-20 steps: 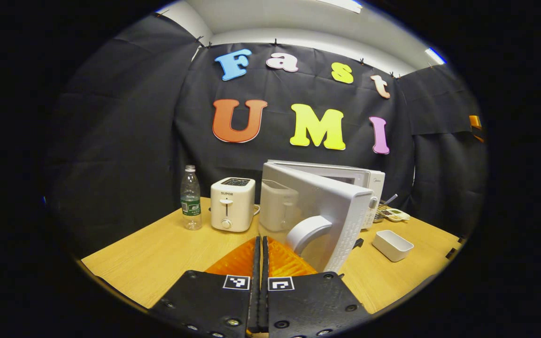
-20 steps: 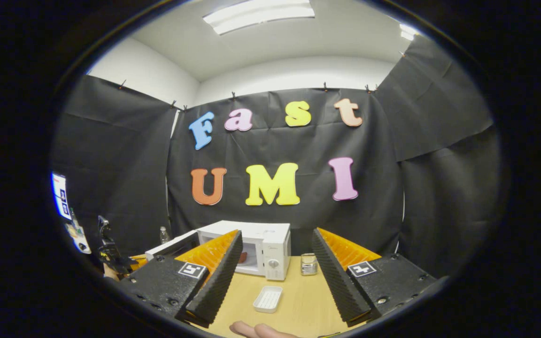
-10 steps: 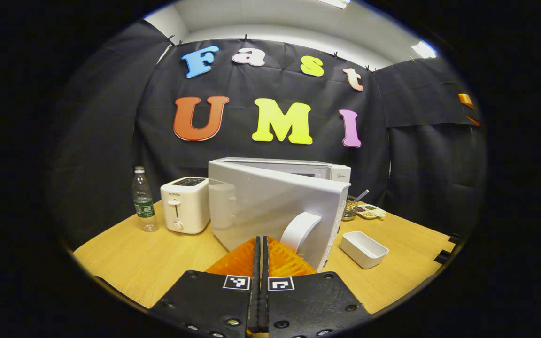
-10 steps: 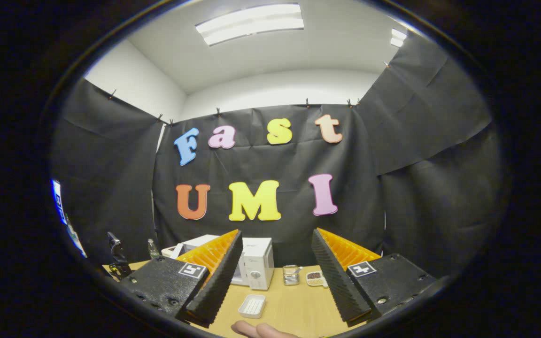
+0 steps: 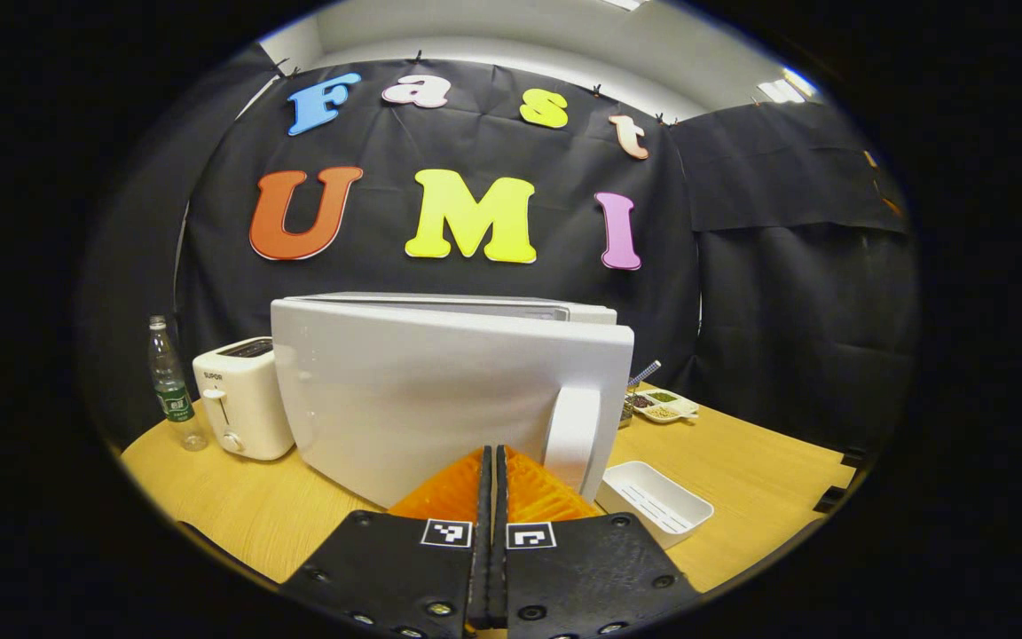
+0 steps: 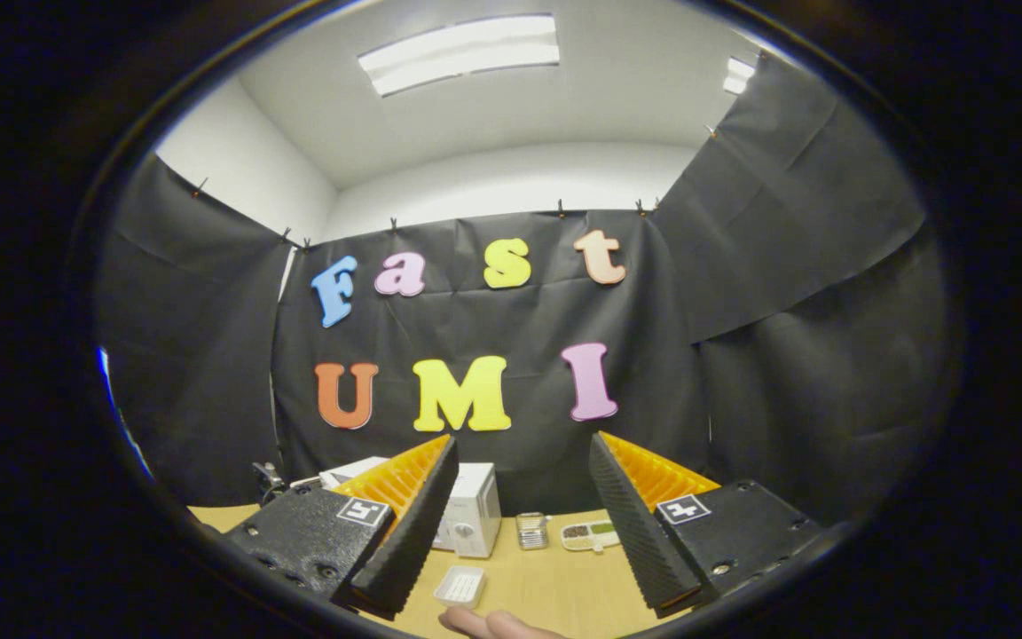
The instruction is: Open the microwave oven with the left hand, put the food in, and close the microwave oven.
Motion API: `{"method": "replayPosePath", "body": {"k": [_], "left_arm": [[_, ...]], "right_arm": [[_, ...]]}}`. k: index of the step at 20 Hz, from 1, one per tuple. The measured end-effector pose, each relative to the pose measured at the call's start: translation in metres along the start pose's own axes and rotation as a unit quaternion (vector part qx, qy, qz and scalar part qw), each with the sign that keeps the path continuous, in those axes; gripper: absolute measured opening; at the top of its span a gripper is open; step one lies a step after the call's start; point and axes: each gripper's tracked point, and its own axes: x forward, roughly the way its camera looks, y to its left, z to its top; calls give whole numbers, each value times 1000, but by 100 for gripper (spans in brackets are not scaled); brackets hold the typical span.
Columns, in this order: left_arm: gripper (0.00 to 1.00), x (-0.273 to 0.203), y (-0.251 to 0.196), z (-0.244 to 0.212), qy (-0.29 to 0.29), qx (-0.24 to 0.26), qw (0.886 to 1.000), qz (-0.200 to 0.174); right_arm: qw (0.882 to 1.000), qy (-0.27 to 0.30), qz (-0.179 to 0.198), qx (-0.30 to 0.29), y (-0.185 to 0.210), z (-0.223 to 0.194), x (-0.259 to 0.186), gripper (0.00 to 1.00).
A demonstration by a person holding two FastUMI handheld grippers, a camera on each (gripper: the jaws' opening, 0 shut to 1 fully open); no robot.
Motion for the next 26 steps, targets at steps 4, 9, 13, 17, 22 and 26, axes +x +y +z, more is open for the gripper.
{"method": "replayPosePath", "body": {"k": [4, 9, 13, 17, 22, 26], "left_arm": [[0, 31, -5, -3, -4, -11, 1000, -14], [0, 59, -4, -2, -6, -15, 1000, -12], [0, 84, -5, 7, -8, -17, 1000, 0], [0, 114, -13, 19, -10, -39, 999, -1], [0, 147, -7, 20, 8, -64, 998, 27], [5, 156, -4, 20, 27, -22, 998, 57]], "right_arm": [[1000, 9, -10, 8, -15, -9, 0, 86], [1000, -1, 0, 16, -20, -9, 1, 86], [1000, 2, -11, 9, -32, -18, 7, 95], [1000, 20, -7, 7, -34, -36, 15, 95], [999, 36, -7, -4, -38, -50, 18, 86], [999, 42, -5, -4, -39, -52, 13, 86]]}}
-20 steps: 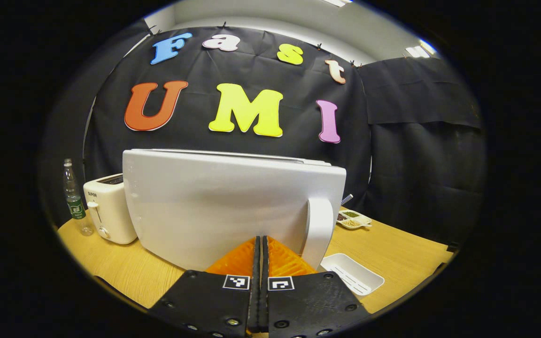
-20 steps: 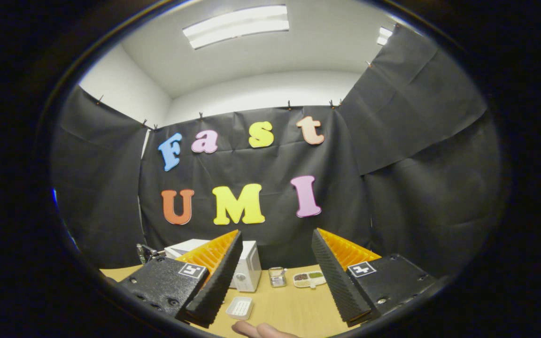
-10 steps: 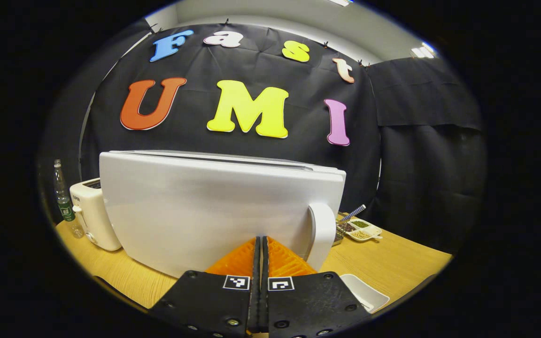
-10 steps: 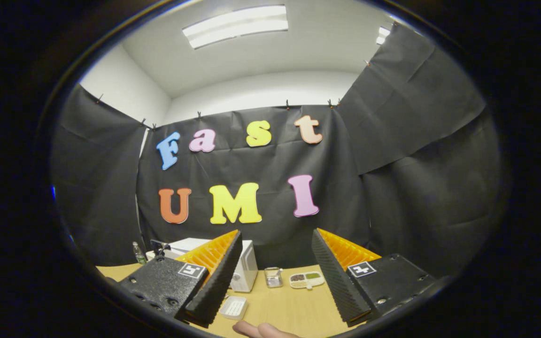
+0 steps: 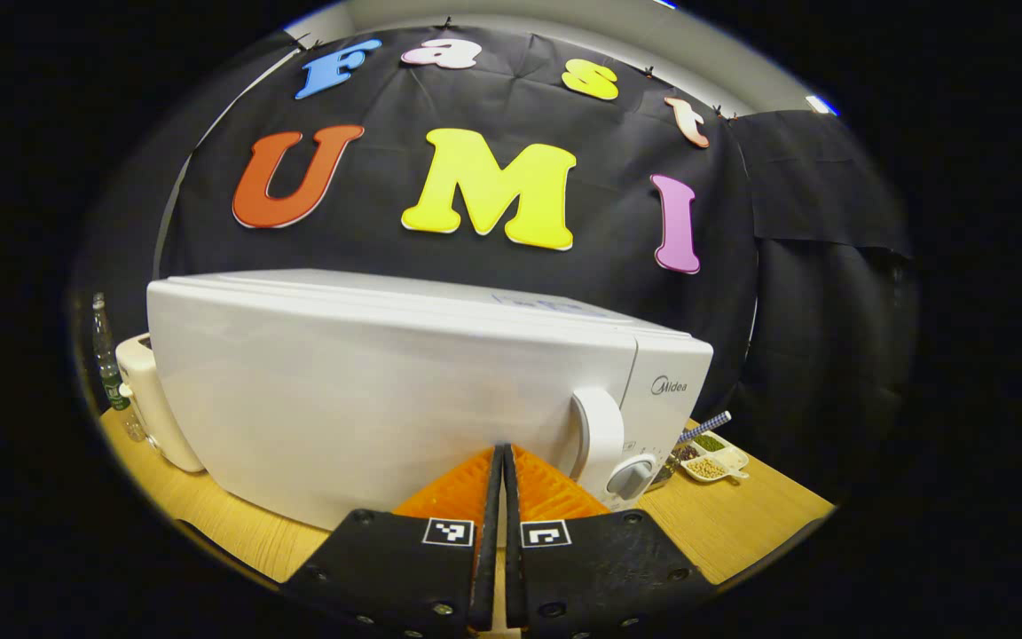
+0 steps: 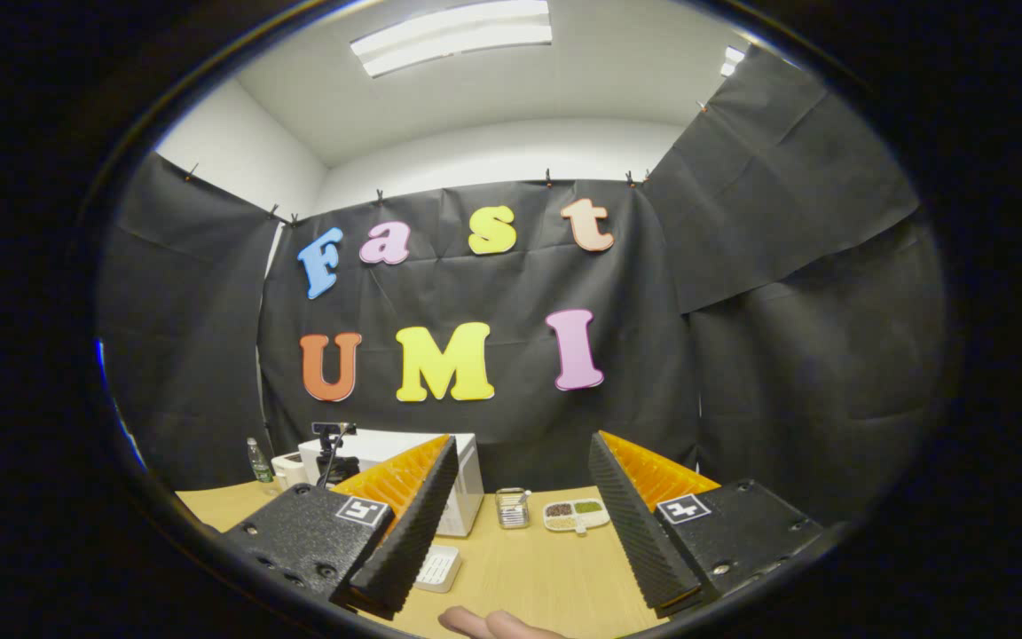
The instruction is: Open the microwave oven with the left hand, put the food in, and close the microwave oven.
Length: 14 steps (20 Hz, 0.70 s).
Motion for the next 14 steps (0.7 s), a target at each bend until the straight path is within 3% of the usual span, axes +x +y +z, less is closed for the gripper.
{"method": "replayPosePath", "body": {"k": [4, 12, 13, 14], "left_arm": [[5, 3, 1, -1, 5, 35, 999, 19], [5, -3, -1, -10, 78, 11, 996, 32], [15, -11, 4, -20, 98, 13, 994, 43], [5, -22, 4, -25, 103, 10, 993, 48]], "right_arm": [[1000, 9, -3, 0, 1, -3, -8, 86], [999, 31, -19, 5, 4, -13, -26, 87], [999, 32, -18, 7, 6, -14, -29, 87], [999, 35, -17, 6, 7, -17, -31, 87]]}}
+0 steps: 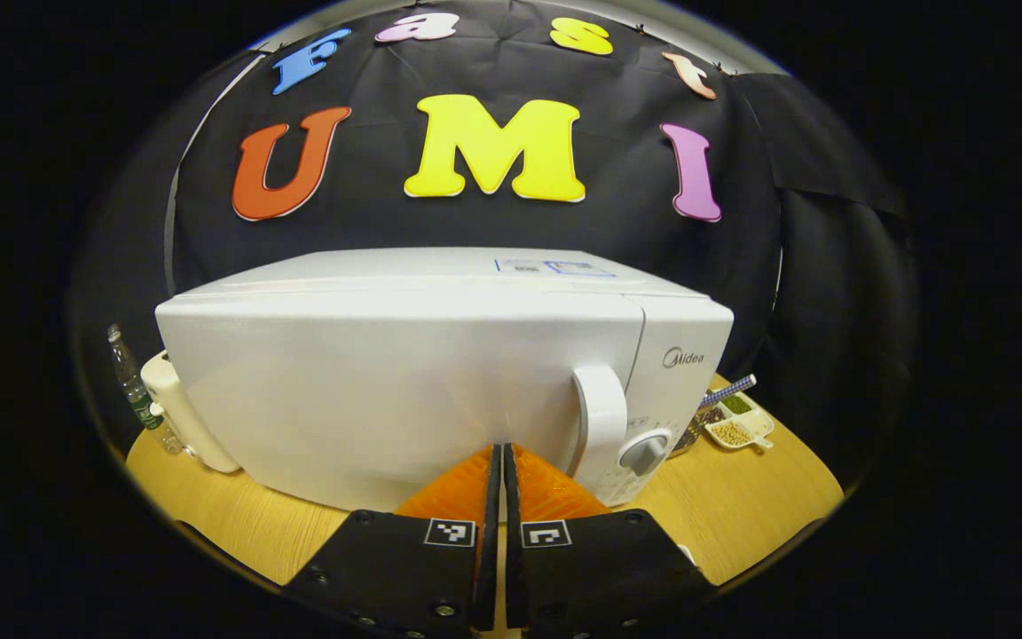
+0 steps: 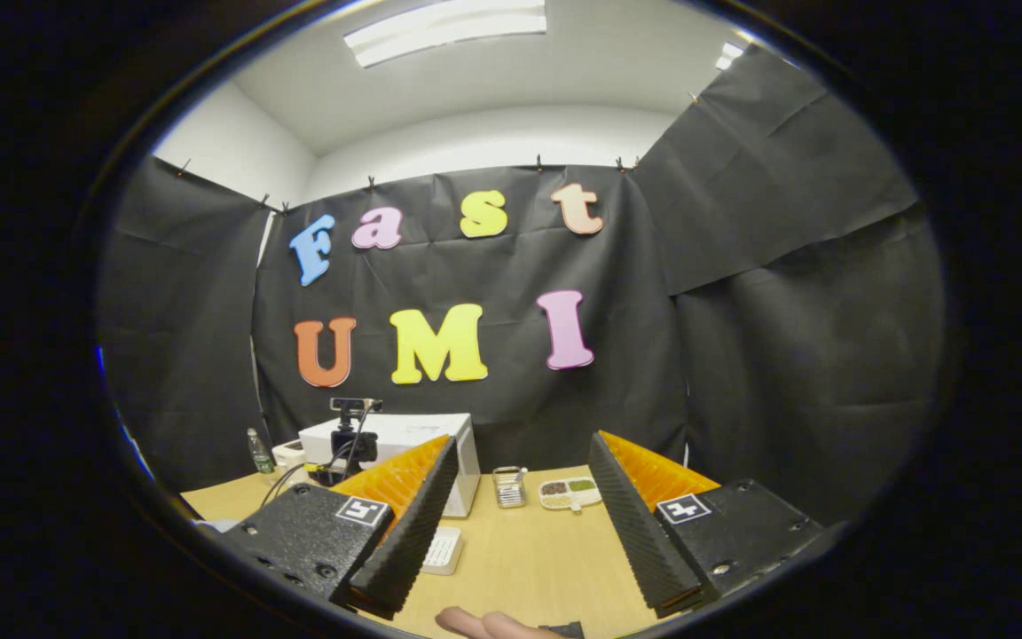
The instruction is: Open the microwave oven with the left hand, put the food in, and close the microwave oven.
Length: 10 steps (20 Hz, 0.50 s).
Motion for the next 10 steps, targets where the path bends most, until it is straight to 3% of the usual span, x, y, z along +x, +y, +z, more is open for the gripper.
{"method": "replayPosePath", "body": {"k": [3, 6, 7, 8, 9, 10], "left_arm": [[2, -39, -6, 7, -29, -14, 999, -8], [2, -91, 5, 28, -59, -17, 998, 16], [12, -112, 3, 34, -67, -17, 997, 16], [33, -127, 2, 38, -77, -17, 997, 18], [34, -147, 0, 44, -86, -15, 996, 12], [52, -162, -4, 47, -94, -12, 995, 5]], "right_arm": [[1000, 2, -3, -3, 3, -6, -5, 87], [1000, 4, -5, -6, 9, -8, -10, 87], [1000, 5, -4, -8, 11, -8, -14, 87], [1000, 4, -4, -7, 13, -7, -17, 87], [1000, 4, -3, -6, 15, -5, -21, 87], [1000, 4, -2, -5, 17, -5, -24, 87]]}}
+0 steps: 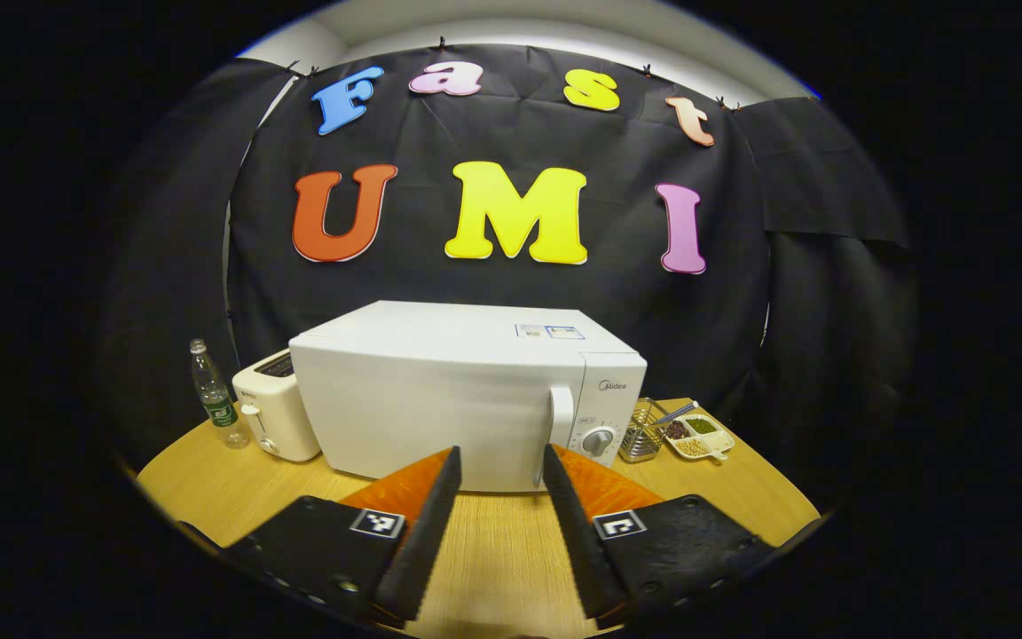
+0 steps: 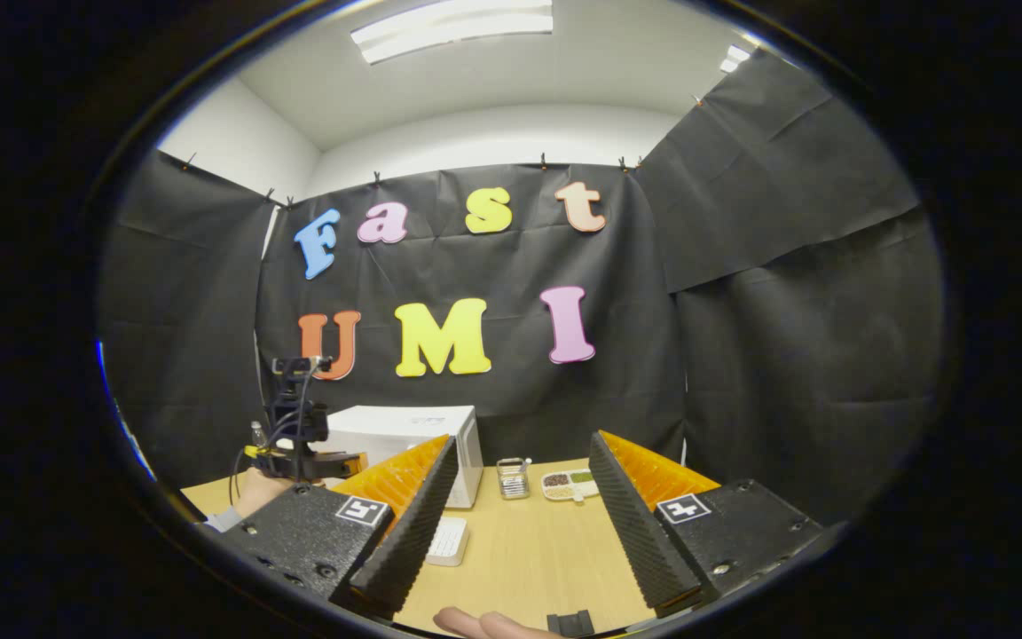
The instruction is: Open the microwave oven with the left hand, put the food in, and close the microwave oven.
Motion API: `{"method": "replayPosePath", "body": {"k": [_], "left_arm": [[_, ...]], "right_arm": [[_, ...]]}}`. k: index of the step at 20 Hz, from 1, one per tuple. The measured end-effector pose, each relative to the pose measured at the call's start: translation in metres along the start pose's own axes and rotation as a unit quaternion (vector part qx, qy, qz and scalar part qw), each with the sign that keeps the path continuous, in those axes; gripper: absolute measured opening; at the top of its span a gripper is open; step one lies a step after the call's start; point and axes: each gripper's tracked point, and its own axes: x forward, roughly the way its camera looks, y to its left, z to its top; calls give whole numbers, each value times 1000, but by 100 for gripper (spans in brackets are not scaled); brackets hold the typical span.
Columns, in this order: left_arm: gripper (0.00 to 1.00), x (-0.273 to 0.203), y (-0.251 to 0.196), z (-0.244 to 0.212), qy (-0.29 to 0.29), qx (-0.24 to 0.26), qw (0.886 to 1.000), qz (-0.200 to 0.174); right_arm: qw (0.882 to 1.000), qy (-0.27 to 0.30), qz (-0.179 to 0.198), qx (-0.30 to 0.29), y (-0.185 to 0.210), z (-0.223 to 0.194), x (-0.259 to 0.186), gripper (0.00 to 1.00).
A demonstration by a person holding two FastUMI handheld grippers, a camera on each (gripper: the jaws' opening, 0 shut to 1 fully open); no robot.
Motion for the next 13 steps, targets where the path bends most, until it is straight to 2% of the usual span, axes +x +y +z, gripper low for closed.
{"method": "replayPosePath", "body": {"k": [2, 3, 4, 5, 6, 7, 8, 9, 10, 11, 12, 13], "left_arm": [[93, -32, -6, 17, -17, 5, 1000, -3], [96, -49, -5, 26, -25, 9, 1000, 0], [96, -63, -3, 33, -34, 13, 999, 2], [87, -78, 0, 40, -39, 12, 999, 8], [87, -93, 1, 46, -44, 6, 999, 10], [95, -107, 1, 52, -51, -1, 999, 10], [87, -122, 1, 57, -56, -6, 998, 4], [86, -136, -1, 63, -65, -11, 998, -2], [95, -151, 1, 70, -74, -13, 997, -7], [93, -166, 7, 75, -82, -14, 996, -6], [82, -179, 11, 80, -91, -12, 996, -3], [81, -190, 14, 82, -96, -9, 995, 2]], "right_arm": [[1000, -4, -6, -2, 2, 3, -8, 87], [1000, -7, -11, -2, 2, 5, -11, 95], [1000, -11, -15, -2, 3, 7, -14, 87], [1000, -13, -18, -1, 4, 7, -18, 86], [1000, -13, -21, -1, 6, 8, -19, 86], [1000, -13, -23, 0, 7, 9, -21, 86], [1000, -12, -24, 2, 7, 9, -21, 87], [1000, -12, -24, 5, 8, 10, -23, 87], [1000, -14, -24, 7, 10, 12, -25, 87], [1000, -15, -24, 8, 11, 14, -27, 87], [999, -17, -26, 8, 11, 15, -28, 87], [999, -18, -26, 7, 12, 16, -29, 87]]}}
